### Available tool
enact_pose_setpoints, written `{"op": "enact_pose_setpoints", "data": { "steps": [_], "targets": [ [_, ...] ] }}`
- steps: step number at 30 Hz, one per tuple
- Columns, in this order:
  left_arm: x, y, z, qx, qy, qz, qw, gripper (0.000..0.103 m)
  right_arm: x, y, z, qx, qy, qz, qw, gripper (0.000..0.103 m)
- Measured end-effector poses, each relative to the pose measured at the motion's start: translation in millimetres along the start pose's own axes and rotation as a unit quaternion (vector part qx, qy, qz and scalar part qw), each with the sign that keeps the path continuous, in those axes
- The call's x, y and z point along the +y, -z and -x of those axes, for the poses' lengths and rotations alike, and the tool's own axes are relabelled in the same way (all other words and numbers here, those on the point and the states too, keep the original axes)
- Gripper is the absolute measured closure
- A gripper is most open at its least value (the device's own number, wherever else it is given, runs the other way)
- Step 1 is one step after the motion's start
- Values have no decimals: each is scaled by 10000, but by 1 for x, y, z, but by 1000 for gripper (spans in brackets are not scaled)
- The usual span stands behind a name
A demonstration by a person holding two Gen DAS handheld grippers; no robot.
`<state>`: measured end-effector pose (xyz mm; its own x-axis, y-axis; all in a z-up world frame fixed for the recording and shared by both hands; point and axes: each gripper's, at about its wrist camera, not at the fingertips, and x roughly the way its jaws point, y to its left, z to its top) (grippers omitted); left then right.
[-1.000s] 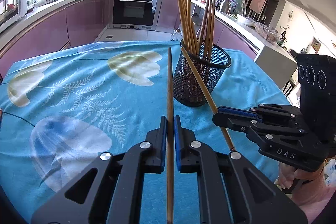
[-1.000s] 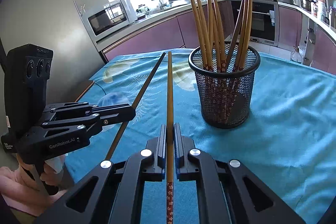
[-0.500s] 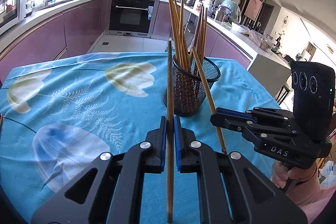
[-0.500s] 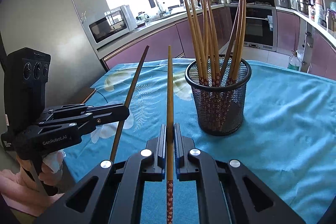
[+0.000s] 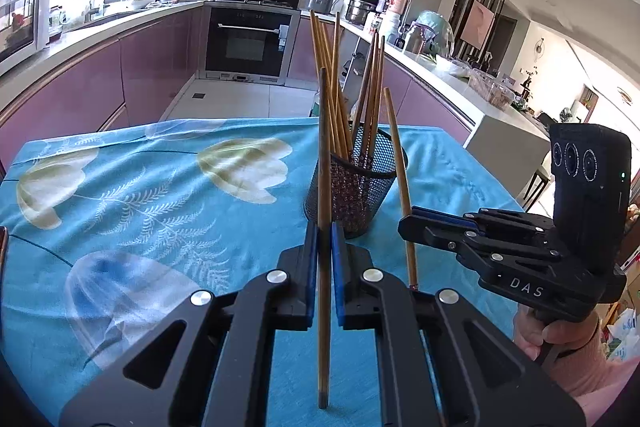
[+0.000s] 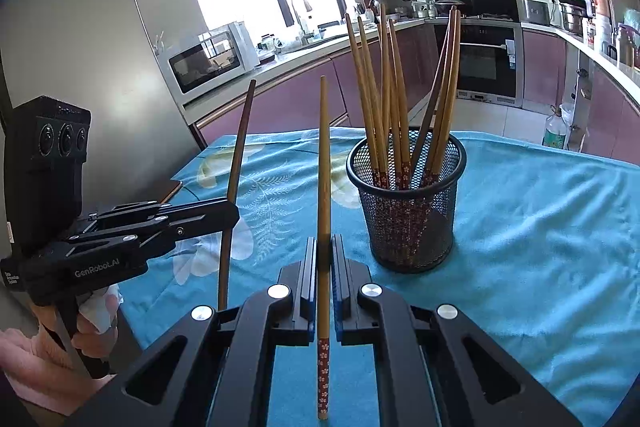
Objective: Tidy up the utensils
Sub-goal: 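Hold both chopsticks upright above the black mesh cup, aligning their tips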
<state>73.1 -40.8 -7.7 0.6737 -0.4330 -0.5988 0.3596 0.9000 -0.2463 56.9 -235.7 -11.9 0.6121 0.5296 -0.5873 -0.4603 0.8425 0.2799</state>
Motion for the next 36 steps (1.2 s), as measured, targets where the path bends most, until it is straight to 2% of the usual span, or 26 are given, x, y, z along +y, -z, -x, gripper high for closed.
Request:
{"op": "enact_pose_setpoints", "data": {
  "steps": [36],
  "targets": [
    [-8,-17,11,-284,216,2,9994,95,-6,-16,15,-356,33,1,9994,97]
  ]
}}
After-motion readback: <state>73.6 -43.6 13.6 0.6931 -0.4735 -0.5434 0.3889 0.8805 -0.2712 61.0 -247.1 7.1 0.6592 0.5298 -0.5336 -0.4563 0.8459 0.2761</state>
